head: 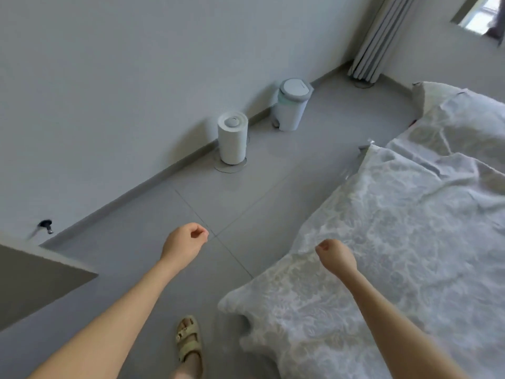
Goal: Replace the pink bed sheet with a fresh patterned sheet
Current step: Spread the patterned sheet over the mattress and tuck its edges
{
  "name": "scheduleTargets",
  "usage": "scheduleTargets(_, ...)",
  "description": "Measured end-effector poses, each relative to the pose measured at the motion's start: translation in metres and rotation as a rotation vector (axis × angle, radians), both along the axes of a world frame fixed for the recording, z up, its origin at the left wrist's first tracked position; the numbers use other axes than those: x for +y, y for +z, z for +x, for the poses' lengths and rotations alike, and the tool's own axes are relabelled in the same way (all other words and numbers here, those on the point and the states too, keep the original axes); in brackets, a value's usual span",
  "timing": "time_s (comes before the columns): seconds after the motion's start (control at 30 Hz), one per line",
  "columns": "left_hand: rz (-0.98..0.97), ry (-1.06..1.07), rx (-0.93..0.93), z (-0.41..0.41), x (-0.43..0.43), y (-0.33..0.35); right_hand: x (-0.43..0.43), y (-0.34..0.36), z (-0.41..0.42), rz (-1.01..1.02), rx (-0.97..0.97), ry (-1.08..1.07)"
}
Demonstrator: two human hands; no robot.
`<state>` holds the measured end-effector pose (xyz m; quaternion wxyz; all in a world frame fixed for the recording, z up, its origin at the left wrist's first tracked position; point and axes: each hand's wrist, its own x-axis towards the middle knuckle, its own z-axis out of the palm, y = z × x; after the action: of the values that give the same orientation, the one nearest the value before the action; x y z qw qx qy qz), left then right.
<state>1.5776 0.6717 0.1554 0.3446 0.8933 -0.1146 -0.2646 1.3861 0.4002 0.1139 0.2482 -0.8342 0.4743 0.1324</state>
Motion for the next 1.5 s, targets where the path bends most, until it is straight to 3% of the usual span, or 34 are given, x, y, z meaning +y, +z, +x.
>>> scheduleTargets(0.27,0.0,-0.327,0.15,0.125,-0.131,-0.027,-0.032,-0.026,0.074,0.013,0.014,-0.449)
scheduleTargets(0.5,-0.103,-0.442,0.363,0.157,-0.265,-0.066,-0.097,-0.062,0.114,-0.207,0.031,-0.72)
scheduleTargets(0.73,-0.118,-0.48,0.523,0.199,-0.394,-0.096,-0.228,-0.087,0.166,-0.326,0.256,-0.743)
scheduleTargets(1.07,-0.096,-0.667,0.527,0.172,-0.62,-0.171,-0.414,-0.14,0.187,-0.369,0.533,-0.738)
scheduleTargets(1.13,-0.082,-0.733,0.512,0.157,-0.66,-0.182,-0.43,-0.146,0.185,-0.283,0.552,-0.707)
scheduleTargets(1.2,-0.042,-0.787,0.474,0.144,-0.7,-0.192,-0.441,-0.153,0.177,-0.307,0.411,-0.708)
scheduleTargets(1.27,0.012,-0.797,0.439,0.134,-0.745,-0.201,-0.448,-0.142,0.152,-0.257,0.208,-0.945)
scheduleTargets(1.37,0.129,-0.804,0.394,0.122,-0.806,-0.219,-0.452,-0.124,0.088,-0.32,0.136,-1.799)
scheduleTargets(1.43,0.178,-0.745,0.52,0.118,-0.837,-0.234,-0.45,-0.115,0.064,-0.311,0.279,-1.905)
scheduleTargets(1.5,0.197,-0.572,0.769,0.113,-0.863,-0.245,-0.466,-0.116,0.068,-0.293,0.398,-1.686)
